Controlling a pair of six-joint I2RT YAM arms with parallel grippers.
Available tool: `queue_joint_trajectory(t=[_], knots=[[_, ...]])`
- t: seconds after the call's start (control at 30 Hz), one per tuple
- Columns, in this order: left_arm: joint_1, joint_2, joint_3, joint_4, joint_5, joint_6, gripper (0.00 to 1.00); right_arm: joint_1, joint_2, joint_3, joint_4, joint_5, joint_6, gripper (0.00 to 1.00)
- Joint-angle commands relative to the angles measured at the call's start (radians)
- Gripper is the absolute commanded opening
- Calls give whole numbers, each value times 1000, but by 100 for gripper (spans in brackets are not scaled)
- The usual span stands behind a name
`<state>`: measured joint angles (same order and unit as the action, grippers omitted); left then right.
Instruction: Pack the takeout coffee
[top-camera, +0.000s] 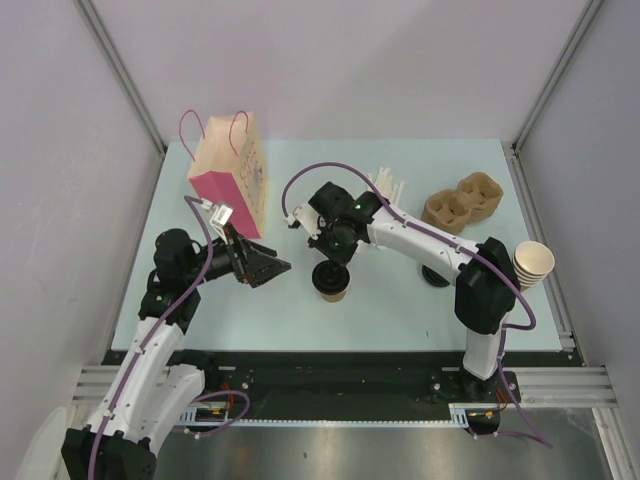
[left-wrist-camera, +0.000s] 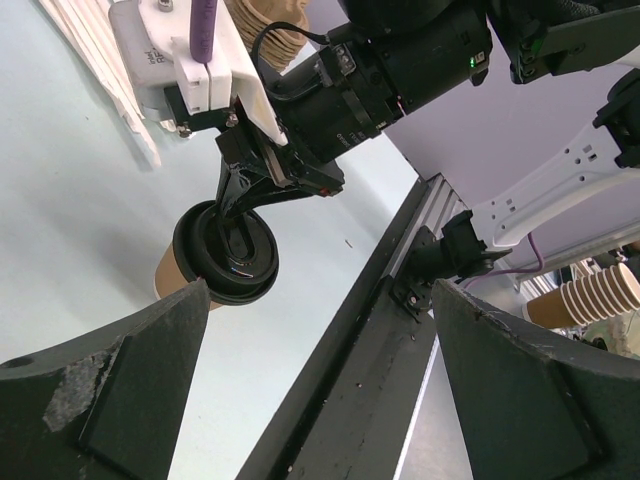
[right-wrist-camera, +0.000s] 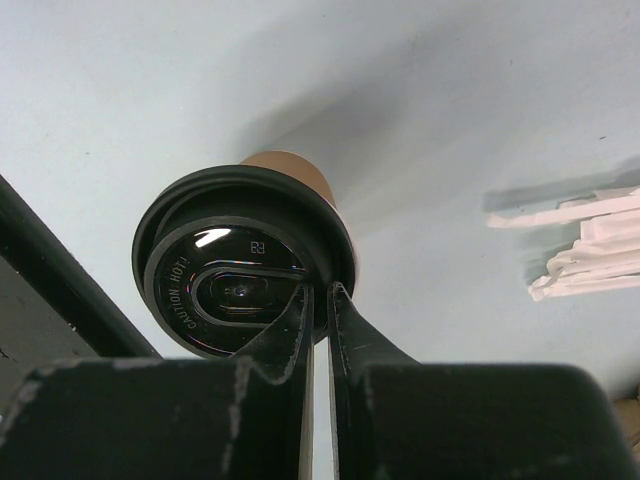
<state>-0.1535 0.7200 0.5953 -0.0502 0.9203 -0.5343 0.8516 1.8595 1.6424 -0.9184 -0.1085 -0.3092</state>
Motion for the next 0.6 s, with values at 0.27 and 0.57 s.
queue_joint_trajectory(t=[0.27, 0.57], knots=[[11, 18, 11, 38, 5, -3, 98, -5, -16, 14, -7, 18, -16, 8], [9, 24, 8, 46, 3, -12, 98, -8, -22, 23, -17, 1, -14, 7]])
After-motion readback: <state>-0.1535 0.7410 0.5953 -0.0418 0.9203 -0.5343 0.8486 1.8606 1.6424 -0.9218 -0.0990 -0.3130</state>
